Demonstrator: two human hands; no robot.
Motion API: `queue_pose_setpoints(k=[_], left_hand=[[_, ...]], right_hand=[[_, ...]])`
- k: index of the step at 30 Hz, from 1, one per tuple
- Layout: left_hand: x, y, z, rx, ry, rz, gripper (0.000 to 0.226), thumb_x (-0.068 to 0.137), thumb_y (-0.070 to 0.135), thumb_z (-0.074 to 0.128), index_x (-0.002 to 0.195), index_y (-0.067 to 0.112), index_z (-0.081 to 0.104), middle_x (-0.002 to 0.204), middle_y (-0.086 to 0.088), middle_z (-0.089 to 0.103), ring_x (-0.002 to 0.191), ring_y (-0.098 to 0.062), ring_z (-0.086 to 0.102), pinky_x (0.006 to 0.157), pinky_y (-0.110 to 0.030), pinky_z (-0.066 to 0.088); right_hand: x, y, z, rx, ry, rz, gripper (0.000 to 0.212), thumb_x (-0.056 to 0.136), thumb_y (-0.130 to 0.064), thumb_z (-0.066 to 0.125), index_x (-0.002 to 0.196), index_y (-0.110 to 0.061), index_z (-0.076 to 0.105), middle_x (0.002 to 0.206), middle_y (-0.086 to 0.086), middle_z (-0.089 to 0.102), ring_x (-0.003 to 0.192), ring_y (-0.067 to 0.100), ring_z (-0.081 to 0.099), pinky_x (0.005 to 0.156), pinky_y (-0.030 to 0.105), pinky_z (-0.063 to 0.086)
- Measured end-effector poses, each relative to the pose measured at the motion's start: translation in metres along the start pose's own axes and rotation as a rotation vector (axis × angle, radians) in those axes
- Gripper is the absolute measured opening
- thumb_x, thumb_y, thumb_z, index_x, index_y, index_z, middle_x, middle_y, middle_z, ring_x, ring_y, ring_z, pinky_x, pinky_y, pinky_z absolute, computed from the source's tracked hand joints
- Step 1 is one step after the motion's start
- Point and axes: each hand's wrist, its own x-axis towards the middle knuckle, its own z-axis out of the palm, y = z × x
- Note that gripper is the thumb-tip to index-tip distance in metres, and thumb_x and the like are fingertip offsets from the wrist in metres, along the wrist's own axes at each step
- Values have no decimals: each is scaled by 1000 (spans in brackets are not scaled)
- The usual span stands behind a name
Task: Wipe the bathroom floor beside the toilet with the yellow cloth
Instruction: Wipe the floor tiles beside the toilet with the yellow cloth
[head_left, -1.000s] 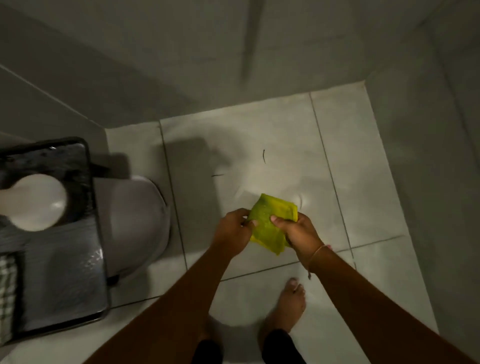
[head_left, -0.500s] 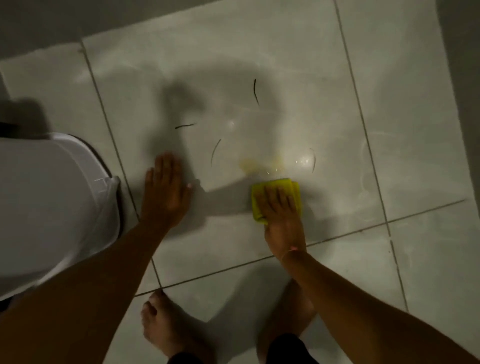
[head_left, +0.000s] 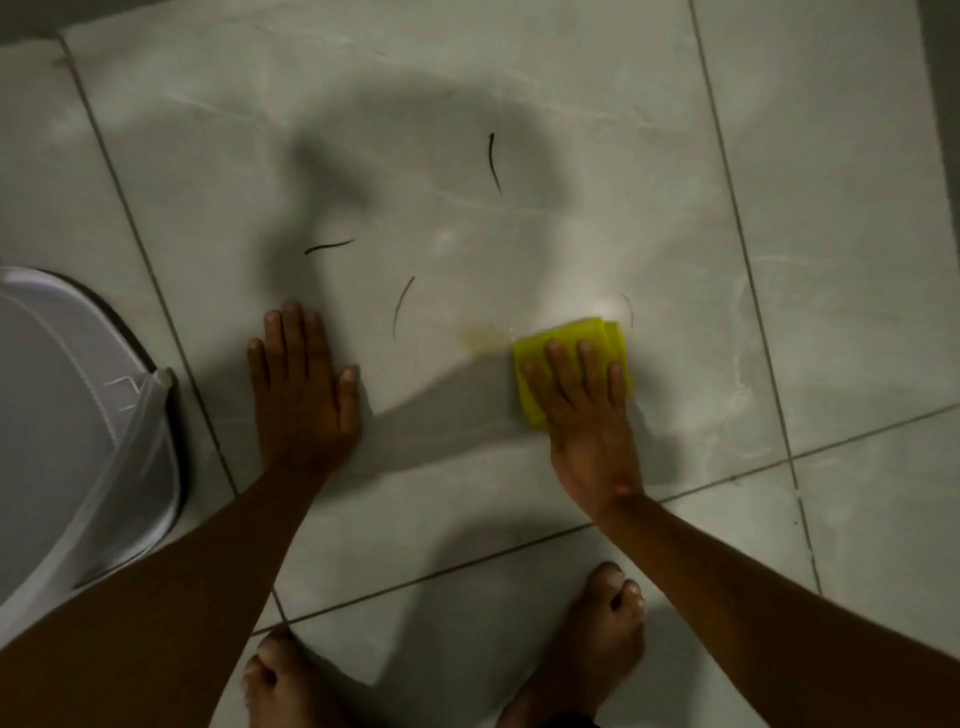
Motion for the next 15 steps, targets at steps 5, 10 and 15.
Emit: queue_pose_setpoints(k=[5, 10, 15], left_hand=[[-1, -3, 1, -12, 27, 7, 72, 101, 40, 30, 160, 0, 17, 169, -23, 15, 159, -38, 10, 129, -55, 10], [0, -5, 3, -8, 52, 37, 71, 102, 41, 28, 160, 1, 18, 169, -23, 17, 158, -38, 11, 129, -53, 7], [1, -9, 5, -24, 59, 55, 71, 102, 41, 31, 159, 0, 20, 168, -24, 18, 158, -38, 14, 129, -53, 9]], right_hand=[[-6, 49, -14, 126, 65, 439, 82, 74, -3, 57, 150, -18, 30, 159, 13, 26, 147, 42, 18, 114, 64, 23], [54, 11, -17, 86, 49, 178, 79, 77, -16, 48, 151, -27, 26, 162, 8, 22, 149, 40, 12, 119, 61, 9], [23, 72, -34, 80, 11, 190, 89, 69, 0, 58, 148, -28, 30, 159, 9, 28, 148, 38, 17, 118, 60, 20]])
